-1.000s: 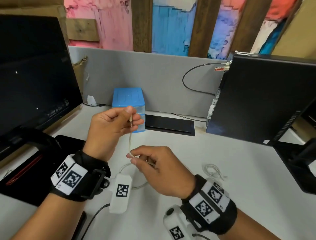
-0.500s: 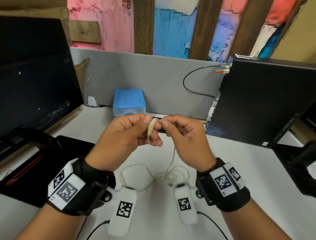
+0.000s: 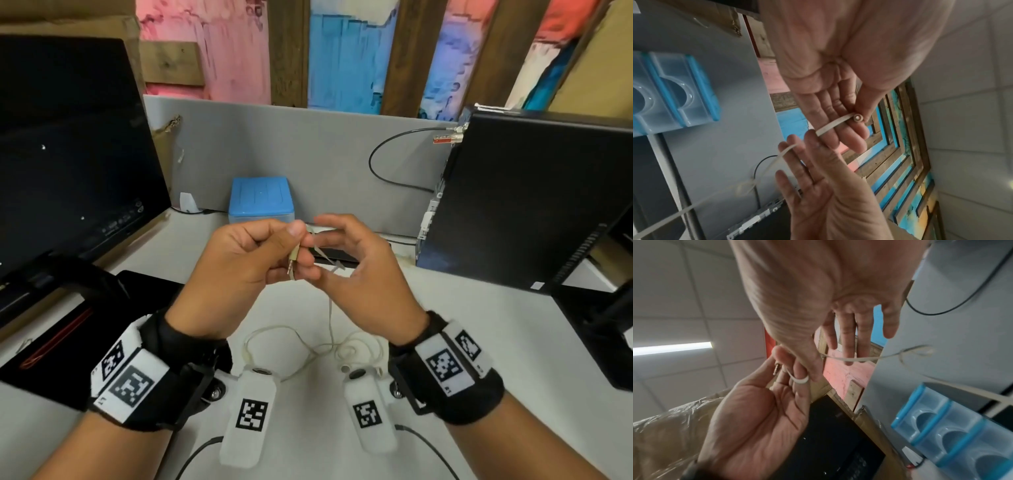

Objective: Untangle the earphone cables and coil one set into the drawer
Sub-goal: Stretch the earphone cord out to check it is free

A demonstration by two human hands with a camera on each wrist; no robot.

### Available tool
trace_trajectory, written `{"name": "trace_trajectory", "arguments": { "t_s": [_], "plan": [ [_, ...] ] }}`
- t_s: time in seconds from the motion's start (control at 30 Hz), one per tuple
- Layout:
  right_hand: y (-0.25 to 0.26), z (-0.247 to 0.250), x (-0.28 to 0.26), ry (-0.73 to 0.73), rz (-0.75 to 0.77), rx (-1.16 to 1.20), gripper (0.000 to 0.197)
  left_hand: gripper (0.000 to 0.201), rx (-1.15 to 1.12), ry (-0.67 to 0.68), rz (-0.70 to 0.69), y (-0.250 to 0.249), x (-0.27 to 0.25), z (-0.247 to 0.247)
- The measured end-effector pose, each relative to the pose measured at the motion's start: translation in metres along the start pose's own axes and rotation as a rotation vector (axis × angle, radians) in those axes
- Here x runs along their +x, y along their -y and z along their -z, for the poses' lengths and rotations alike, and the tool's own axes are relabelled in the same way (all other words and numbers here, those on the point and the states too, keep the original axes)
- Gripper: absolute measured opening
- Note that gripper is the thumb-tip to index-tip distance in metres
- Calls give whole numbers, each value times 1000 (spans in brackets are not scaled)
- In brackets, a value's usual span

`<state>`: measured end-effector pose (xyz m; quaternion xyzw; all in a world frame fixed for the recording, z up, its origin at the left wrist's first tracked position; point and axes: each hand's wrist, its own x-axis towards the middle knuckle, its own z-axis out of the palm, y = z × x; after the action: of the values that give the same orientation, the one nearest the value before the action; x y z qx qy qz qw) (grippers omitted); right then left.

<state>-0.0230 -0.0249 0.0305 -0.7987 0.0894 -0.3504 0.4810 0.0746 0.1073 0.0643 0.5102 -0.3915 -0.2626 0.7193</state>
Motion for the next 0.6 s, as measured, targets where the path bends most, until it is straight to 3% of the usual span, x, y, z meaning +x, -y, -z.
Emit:
{"name": "trace_trajectory", "arguments": {
  "t_s": [0.1,0.17,0.33,0.43,0.53,0.6],
  "plan": [
    [14,0,21,15,19,39,14,22,-7,-16,-47,-20,7,-1],
    [20,0,36,4,8,71,5,21,-4,-27,-103,-43,18,-2],
    [17,-7,58,21,-130,224,12,19,-16,-32,-246,-110,66,-6],
    [2,-10,56,150,-230,214,13,17,2,-43,-323,-136,93,-4],
    [-26,-7,53,215,-245,47,22,16,27,-74,-339,-140,108,-1],
    [-40,2,58,199,-217,-213,32,16,39,-116,-310,-138,114,1]
  ]
}}
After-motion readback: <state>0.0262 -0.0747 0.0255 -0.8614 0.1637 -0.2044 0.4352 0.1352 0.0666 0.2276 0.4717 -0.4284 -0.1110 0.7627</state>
